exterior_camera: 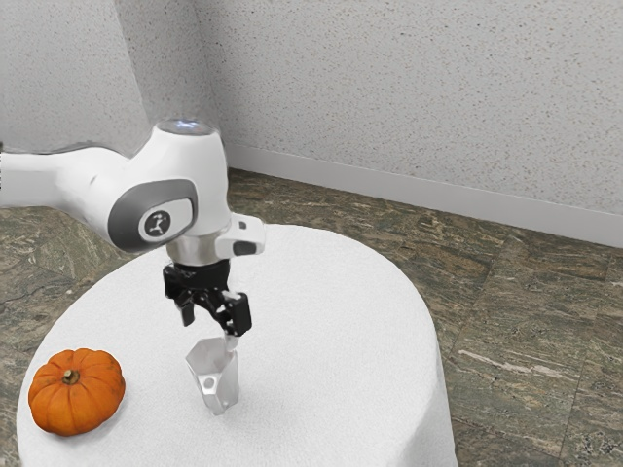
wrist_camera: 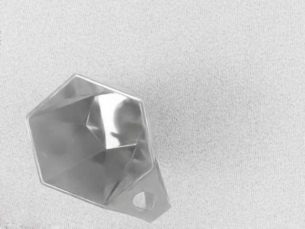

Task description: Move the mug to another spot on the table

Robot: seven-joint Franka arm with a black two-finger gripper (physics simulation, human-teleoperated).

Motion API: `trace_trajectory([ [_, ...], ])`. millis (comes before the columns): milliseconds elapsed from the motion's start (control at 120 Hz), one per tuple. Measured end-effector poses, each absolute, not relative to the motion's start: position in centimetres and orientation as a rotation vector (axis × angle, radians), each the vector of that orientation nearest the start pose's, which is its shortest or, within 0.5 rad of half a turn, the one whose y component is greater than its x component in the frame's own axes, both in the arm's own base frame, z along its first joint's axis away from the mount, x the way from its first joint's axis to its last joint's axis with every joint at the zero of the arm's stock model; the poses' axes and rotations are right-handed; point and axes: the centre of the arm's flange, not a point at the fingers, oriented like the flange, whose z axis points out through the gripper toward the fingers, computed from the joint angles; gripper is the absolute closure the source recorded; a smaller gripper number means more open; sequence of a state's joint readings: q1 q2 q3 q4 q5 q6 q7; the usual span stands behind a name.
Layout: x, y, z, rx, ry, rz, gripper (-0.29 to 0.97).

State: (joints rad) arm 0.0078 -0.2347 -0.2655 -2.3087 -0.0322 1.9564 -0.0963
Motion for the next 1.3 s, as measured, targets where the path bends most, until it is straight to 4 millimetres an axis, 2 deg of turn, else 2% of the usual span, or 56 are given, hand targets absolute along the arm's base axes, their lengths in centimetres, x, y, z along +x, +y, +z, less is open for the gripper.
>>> trace_trajectory([
  [192,41.1,-13.0,38.3,-3.051,-0.152,0.083,0.0],
  [367,38.9,-11.8,34.8,-3.018,-0.488,-0.019,0.0],
  [542,39.4,-11.7,32.6,-2.988,-0.671,-0.135,0.0],
  [708,39.3,-11.7,31.2,-2.962,-0.833,-0.17,0.0],
  [808,39.3,-11.8,30.0,-2.943,-0.899,-0.152,0.0],
  [1108,39.5,-11.4,27.7,-2.886,-0.906,-0.157,0.01],
  [1158,39.6,-11.5,27.7,-2.882,-0.905,-0.168,0.07],
  [1250,39.8,-11.6,28.0,-2.878,-0.908,-0.186,0.3],
  [1300,39.8,-11.8,28.2,-2.877,-0.907,-0.196,0.36],
])
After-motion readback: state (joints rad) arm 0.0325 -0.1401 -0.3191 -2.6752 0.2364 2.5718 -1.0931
